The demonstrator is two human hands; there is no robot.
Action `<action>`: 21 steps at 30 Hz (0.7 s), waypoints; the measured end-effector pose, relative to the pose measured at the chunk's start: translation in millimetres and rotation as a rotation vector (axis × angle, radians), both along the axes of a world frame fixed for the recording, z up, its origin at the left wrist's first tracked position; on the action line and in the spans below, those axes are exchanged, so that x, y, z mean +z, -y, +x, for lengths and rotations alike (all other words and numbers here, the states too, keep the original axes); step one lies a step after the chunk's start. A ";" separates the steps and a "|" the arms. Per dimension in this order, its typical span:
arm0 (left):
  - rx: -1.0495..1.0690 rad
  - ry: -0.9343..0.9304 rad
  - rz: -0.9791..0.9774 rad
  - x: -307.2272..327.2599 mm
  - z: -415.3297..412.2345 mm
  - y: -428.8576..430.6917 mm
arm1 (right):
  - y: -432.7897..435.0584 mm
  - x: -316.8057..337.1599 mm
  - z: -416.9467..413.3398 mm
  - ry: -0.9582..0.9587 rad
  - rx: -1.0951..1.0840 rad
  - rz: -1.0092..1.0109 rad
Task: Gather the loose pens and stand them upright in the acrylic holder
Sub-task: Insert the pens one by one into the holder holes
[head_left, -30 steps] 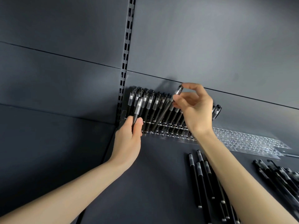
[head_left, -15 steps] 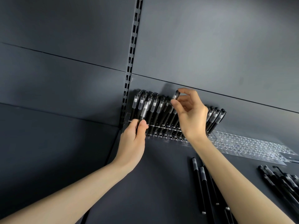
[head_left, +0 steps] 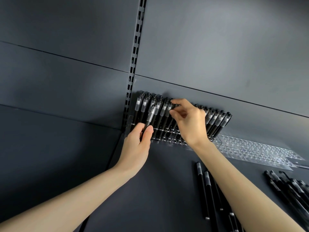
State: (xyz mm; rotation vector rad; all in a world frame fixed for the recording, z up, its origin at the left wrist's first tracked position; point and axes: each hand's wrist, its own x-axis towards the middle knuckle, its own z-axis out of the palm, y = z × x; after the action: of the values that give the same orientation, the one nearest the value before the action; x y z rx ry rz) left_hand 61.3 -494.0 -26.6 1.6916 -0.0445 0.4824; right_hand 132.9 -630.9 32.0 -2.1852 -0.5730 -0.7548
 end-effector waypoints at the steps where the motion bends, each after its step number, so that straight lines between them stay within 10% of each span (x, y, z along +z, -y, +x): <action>1: -0.002 -0.003 -0.006 0.4 -0.4 0.3 | -0.2 -1.6 -0.3 0.000 -0.006 -0.004; 21: -0.087 0.029 -0.009 -5.5 -0.8 11.8 | 6.9 -7.0 -24.8 -0.370 0.383 0.370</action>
State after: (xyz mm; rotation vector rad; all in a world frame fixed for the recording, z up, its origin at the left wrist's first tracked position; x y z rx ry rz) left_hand 60.6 -505.8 -32.1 1.6669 -0.1360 0.4415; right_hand 108.1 -637.9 25.0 -1.7404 -0.5816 -0.2195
